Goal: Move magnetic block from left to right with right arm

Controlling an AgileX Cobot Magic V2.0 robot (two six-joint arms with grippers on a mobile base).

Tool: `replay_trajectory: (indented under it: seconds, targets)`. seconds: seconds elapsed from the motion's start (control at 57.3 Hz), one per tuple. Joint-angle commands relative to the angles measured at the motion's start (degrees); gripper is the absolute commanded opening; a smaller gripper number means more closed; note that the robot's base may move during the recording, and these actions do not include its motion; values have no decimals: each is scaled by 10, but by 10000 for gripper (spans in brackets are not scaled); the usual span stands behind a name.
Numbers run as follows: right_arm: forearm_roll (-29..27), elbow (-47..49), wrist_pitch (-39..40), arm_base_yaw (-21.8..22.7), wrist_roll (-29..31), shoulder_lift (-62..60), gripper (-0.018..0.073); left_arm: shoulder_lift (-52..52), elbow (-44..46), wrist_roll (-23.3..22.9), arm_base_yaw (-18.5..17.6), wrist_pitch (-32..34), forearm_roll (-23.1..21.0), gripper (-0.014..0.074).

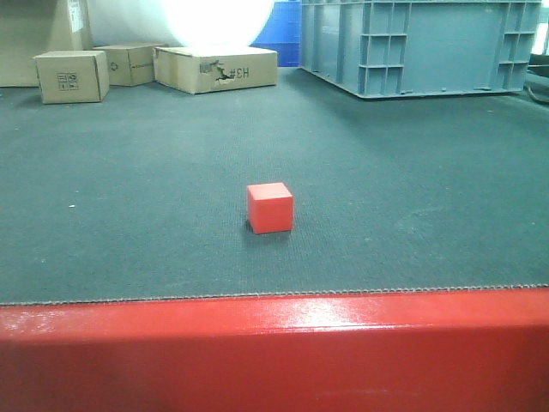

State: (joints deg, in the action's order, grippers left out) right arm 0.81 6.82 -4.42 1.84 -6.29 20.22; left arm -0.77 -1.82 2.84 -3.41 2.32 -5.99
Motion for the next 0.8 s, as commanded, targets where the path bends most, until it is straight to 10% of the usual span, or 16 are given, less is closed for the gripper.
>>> replay_trajectory:
  seconds: [0.0, 0.786]
  targets:
    - [8, -6, 50, 3, 6, -43, 61, -5, -5, 1, -2, 52, -3, -126]
    - [8, -59, 55, 2, 6, -218, 61, -5, -5, 1, -2, 52, -3, -126]
